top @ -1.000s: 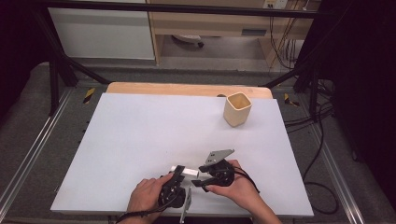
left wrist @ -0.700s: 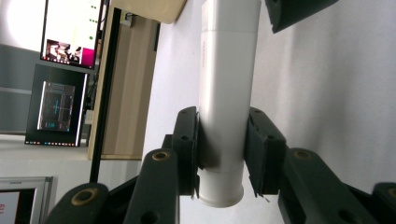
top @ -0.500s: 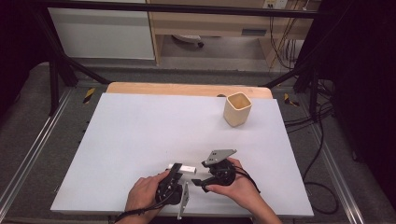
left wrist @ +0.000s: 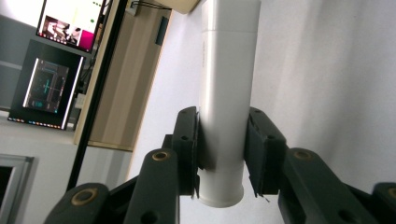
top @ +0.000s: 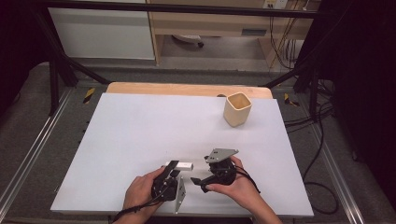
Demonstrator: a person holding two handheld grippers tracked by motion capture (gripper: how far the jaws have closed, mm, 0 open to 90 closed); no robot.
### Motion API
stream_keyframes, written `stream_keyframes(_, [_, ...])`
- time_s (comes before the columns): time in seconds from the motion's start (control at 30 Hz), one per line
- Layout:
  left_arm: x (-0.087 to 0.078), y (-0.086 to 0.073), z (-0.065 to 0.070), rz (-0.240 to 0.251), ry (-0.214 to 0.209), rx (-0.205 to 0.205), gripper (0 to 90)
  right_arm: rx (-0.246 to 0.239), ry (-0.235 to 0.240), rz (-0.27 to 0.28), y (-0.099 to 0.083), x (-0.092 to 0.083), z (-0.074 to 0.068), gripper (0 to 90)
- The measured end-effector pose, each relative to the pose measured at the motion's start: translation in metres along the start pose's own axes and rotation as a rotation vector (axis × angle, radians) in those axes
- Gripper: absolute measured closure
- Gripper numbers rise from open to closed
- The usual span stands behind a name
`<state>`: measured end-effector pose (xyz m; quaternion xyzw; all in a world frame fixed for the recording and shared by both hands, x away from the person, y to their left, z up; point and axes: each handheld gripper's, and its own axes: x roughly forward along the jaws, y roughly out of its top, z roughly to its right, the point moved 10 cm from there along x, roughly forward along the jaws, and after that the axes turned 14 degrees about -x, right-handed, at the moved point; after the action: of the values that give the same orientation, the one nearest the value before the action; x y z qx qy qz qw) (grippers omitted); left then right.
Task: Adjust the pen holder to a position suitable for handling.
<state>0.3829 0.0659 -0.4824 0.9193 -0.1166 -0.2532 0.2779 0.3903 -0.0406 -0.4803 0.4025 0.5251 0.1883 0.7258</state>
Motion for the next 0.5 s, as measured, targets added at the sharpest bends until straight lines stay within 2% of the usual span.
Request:
stream_keyframes(0.17, [-0.001,-0.001,-0.005,0.007,-0.007,-0.047,67.8,-0.008,-0.009,0.022,0.002,-0.002,0.002,4.3])
stream_keyframes(0.5, [-0.003,-0.002,-0.012,0.024,-0.024,-0.144,67.9,-0.005,-0.027,0.071,0.006,-0.006,0.006,3.7])
